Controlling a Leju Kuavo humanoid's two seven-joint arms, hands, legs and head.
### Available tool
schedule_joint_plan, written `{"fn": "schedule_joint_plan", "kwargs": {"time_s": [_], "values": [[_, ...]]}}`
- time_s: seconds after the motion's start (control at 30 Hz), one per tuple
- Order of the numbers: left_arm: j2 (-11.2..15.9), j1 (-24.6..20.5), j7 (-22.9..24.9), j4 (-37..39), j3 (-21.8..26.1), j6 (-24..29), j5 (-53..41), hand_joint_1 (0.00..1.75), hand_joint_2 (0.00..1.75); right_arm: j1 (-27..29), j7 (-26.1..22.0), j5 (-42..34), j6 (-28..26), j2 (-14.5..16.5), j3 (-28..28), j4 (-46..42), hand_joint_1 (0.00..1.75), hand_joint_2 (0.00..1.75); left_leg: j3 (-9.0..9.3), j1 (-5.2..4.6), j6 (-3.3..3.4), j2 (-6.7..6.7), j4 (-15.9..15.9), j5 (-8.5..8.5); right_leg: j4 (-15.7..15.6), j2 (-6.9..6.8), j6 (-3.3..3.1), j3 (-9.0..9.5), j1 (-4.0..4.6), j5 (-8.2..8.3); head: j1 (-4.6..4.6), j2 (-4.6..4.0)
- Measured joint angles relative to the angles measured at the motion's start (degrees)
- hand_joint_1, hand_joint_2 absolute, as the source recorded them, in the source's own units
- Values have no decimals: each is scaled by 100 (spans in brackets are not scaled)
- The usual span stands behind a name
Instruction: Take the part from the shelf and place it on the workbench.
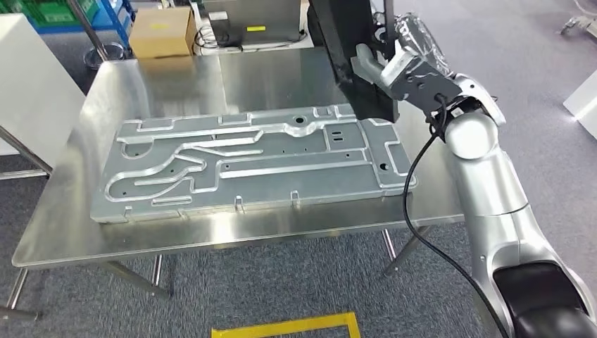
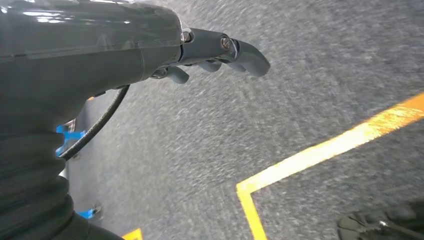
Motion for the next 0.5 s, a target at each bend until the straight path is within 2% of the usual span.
{"fn": "schedule_joint_plan", "kwargs": {"time_s": [0.07,0.1,0.17,0.2,0.23,0.27,0.3,0.33,0.37,0.4,0.43,0.5], "values": [[1,13,7,0,1,-23,-15,0,175,-256,-1,634,-374,2,143,287,175,175,76,27,57,19,-73,3,114,-16,51,-29,4,-78,1,0],[1,10,7,0,2,-33,-25,0,175,-376,-3,853,-513,5,216,411,175,175,121,41,86,30,-107,-4,331,-25,72,-142,6,-170,1,0],[2,1,9,0,1,-45,-39,0,175,-517,-3,1019,-633,17,324,609,175,175,195,42,123,44,-123,-62,1035,-39,103,-570,-3,-402,1,0],[2,-2,11,0,0,-48,-42,0,175,-538,-2,1045,-651,23,365,689,175,175,239,42,128,45,-122,-104,1367,-41,119,-811,-8,-458,1,0],[2,0,14,0,-1,-52,-44,0,175,-544,9,1107,-670,29,406,761,175,175,293,43,125,45,-120,-151,1539,-44,130,-982,-14,-409,1,0],[2,4,18,0,-1,-61,-45,0,175,-548,50,1254,-723,35,450,823,175,175,358,44,119,44,-116,-205,1510,-51,136,-1060,-21,-250,1,0],[2,9,23,0,-1,-70,-48,0,175,-561,118,1522,-823,38,506,873,175,175,429,44,108,44,-110,-258,1251,-61,137,-1015,-28,8,1,0],[2,12,28,0,-1,-79,-51,0,175,-575,214,1944,-984,40,579,926,175,175,489,43,91,43,-105,-317,855,-75,129,-903,-33,300,1,0],[2,8,28,0,-1,-86,-54,0,175,-587,321,2458,-1191,42,668,994,175,175,538,31,62,41,-91,-373,492,-86,112,-775,-20,504,1,0],[2,-4,25,0,-2,-88,-55,0,175,-586,423,3050,-1411,44,778,1077,175,175,570,21,28,37,-82,-420,226,-89,79,-676,-9,616,-1,0],[2,-19,16,0,-4,-87,-56,0,175,-561,517,3676,-1627,45,903,1191,175,175,587,13,-8,35,-79,-457,83,-85,42,-622,7,639,-2,0],[2,-55,5,0,-12,-75,-68,0,175,-486,668,4778,-1986,46,1171,1525,175,175,621,14,-73,41,-94,-502,41,-58,-39,-590,21,575,-4,0]]}}
